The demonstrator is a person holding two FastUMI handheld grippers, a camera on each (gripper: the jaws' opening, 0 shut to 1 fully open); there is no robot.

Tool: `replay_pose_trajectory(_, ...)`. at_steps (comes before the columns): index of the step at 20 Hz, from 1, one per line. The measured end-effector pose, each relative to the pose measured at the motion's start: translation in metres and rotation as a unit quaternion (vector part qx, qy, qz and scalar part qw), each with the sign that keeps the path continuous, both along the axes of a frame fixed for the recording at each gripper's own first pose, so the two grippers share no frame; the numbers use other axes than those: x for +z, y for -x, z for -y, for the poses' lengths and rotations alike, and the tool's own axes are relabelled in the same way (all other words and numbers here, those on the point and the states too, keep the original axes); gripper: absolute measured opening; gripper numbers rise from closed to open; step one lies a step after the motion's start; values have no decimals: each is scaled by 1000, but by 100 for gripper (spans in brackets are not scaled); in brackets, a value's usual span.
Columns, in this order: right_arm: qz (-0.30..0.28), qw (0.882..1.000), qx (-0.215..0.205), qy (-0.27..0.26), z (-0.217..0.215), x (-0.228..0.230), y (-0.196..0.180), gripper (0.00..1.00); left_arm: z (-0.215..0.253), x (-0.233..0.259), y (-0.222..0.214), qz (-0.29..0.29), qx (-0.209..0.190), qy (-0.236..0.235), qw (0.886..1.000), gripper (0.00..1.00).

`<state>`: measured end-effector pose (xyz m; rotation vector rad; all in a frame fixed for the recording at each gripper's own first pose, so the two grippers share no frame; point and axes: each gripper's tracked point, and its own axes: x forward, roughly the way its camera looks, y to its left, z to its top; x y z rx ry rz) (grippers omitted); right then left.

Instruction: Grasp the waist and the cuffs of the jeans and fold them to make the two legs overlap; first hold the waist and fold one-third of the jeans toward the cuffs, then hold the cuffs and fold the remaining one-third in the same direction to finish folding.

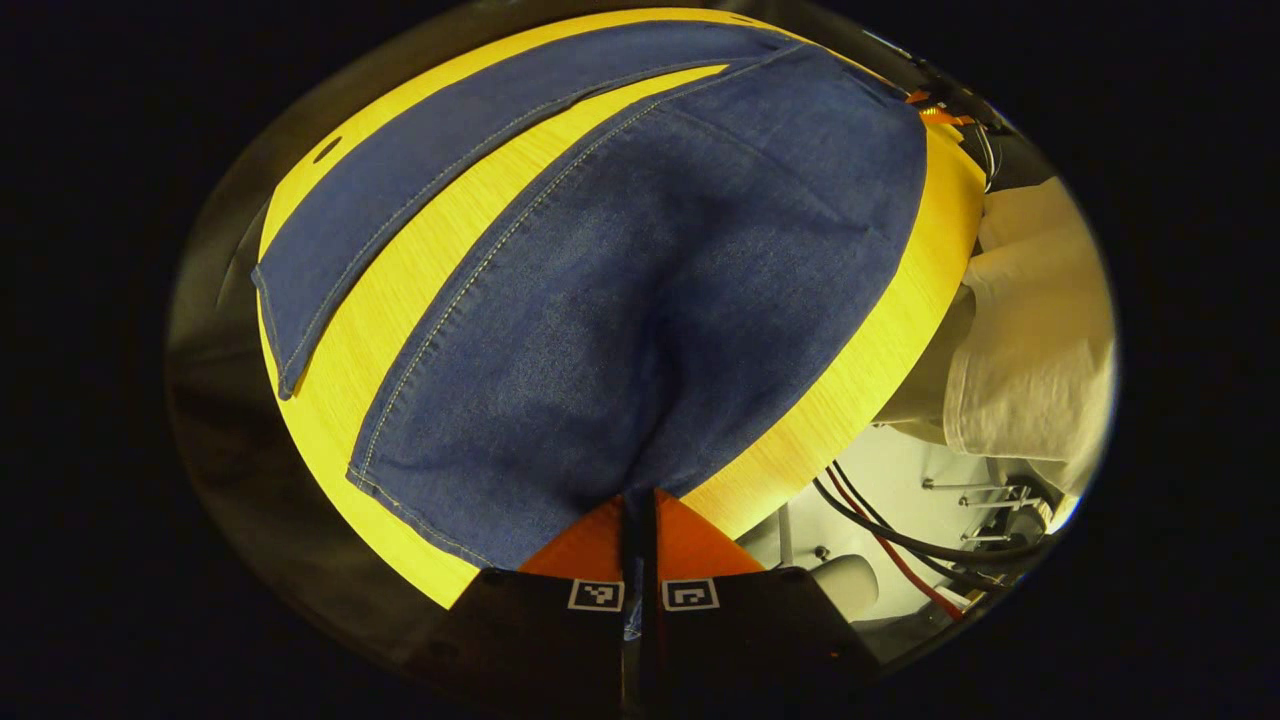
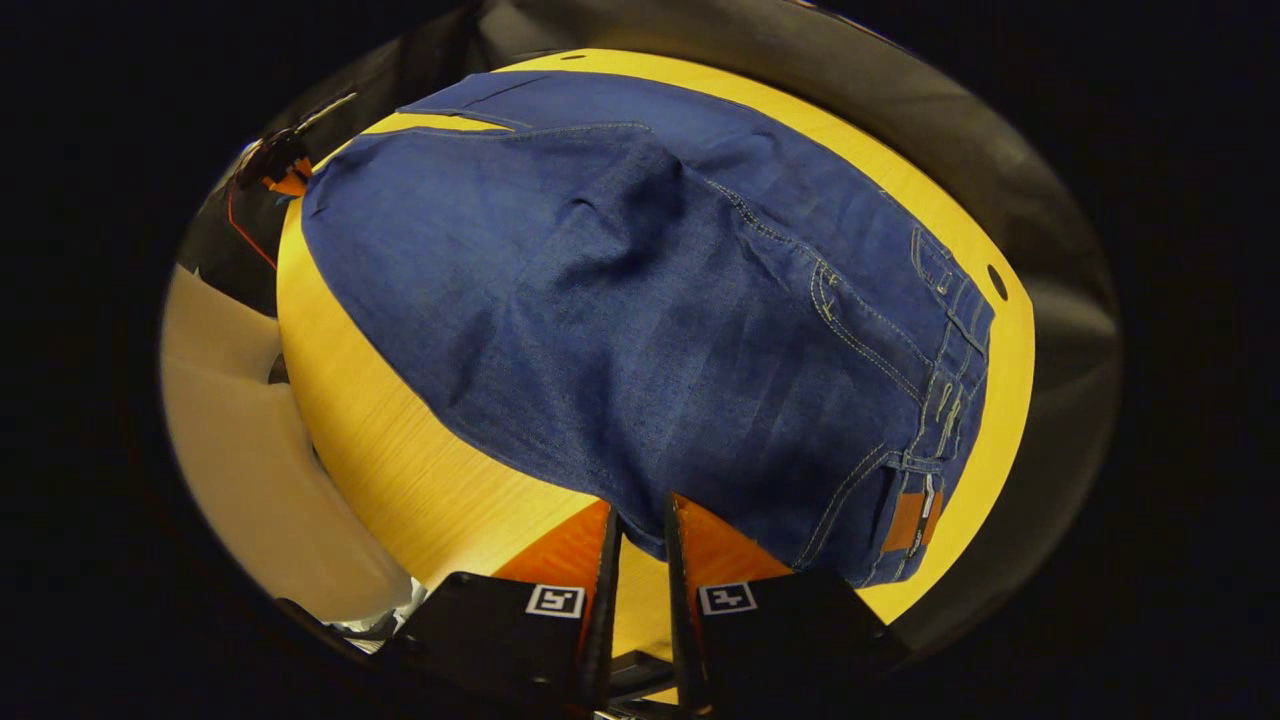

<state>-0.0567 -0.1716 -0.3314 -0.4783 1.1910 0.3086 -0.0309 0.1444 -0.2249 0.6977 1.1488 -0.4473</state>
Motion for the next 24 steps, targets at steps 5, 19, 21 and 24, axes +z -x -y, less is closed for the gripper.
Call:
replay_pose_trajectory(5,-8,999,-32,5,0,3,2,13,1,0,-1,1,41,24,999,0)
replay_pose_trajectory(19,174,965,-190,46,-13,73,-26,3,3,37,-19,158,191,102,963,0)
replay_pose_trajectory(21,202,958,-198,50,-15,86,-35,2,4,52,-33,199,217,114,949,0)
replay_pose_trajectory(24,235,949,-204,55,-29,116,-46,2,6,77,-47,242,248,132,929,0)
